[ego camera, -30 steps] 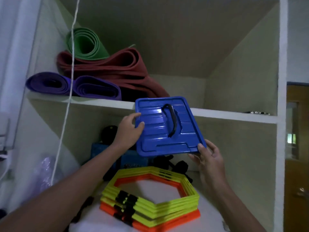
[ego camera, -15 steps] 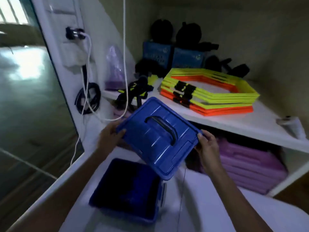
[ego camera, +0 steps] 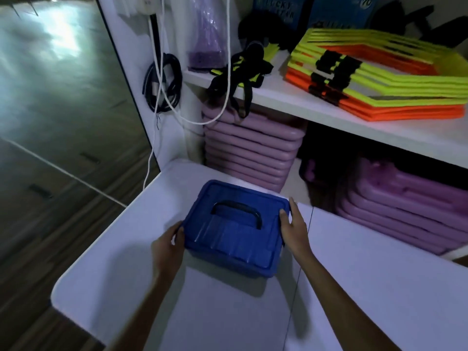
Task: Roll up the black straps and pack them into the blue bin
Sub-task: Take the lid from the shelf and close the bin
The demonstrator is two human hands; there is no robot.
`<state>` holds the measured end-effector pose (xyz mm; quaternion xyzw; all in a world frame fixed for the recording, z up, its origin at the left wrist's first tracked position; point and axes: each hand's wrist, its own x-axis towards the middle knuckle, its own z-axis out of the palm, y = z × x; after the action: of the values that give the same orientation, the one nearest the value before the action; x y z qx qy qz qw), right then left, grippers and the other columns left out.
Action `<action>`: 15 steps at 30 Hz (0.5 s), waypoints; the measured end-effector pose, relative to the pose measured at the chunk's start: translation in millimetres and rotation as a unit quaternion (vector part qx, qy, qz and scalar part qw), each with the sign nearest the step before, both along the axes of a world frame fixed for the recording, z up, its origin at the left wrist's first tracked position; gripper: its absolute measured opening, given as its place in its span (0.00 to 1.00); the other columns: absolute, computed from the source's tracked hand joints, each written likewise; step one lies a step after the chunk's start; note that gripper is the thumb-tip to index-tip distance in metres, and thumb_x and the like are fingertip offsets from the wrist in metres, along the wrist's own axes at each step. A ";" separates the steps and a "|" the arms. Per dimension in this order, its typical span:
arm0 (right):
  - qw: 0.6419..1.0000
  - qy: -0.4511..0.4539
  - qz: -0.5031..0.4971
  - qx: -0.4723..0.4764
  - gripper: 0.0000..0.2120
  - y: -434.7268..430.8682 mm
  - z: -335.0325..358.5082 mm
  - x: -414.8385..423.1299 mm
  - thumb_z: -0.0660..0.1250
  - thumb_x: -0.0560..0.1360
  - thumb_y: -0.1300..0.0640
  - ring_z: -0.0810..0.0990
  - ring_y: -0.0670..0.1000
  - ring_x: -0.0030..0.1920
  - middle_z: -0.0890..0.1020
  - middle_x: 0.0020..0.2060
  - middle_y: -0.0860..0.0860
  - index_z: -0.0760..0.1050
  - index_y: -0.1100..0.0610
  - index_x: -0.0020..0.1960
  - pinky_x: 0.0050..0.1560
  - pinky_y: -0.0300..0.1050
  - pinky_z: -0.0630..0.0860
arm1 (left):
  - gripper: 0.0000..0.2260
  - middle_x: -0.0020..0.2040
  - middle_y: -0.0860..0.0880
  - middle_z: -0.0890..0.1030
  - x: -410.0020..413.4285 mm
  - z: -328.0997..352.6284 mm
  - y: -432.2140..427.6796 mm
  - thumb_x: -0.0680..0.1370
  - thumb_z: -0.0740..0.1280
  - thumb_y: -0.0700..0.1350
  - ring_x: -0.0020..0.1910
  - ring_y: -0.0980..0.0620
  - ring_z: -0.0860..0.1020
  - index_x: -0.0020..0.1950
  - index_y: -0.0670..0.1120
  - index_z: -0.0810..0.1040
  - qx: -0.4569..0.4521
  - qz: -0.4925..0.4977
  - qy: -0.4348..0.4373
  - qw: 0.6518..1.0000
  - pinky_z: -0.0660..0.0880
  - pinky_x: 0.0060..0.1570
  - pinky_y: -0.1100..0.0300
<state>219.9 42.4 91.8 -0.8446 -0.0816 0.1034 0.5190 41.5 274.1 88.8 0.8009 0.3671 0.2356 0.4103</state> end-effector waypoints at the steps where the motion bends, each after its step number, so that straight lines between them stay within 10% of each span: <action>1: 1.000 0.002 0.009 -0.022 0.26 -1.5 -4.7 2.9 0.56 0.82 0.51 0.58 0.50 0.76 0.59 0.76 0.50 0.54 0.55 0.77 0.76 0.47 0.54 | 0.11 0.45 0.51 0.82 1.0 -0.9 0.8 0.79 0.62 0.40 0.44 0.50 0.79 0.58 0.44 0.80 0.004 -0.005 0.002 1.000 0.71 0.45 0.60; 15: 0.994 -0.010 0.052 -0.093 0.27 8.5 -18.6 10.9 0.53 0.82 0.47 0.70 0.57 0.69 0.67 0.73 0.54 0.50 0.51 0.78 0.69 0.53 0.68 | 0.03 0.41 0.47 0.78 21.4 -5.1 23.7 0.79 0.62 0.42 0.39 0.46 0.75 0.48 0.43 0.74 -0.036 -0.025 0.027 0.999 0.70 0.34 0.56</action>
<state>230.8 50.9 73.1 -0.8848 -0.1210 0.1286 0.4312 62.9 297.8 83.7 0.8008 0.3661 0.1900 0.4344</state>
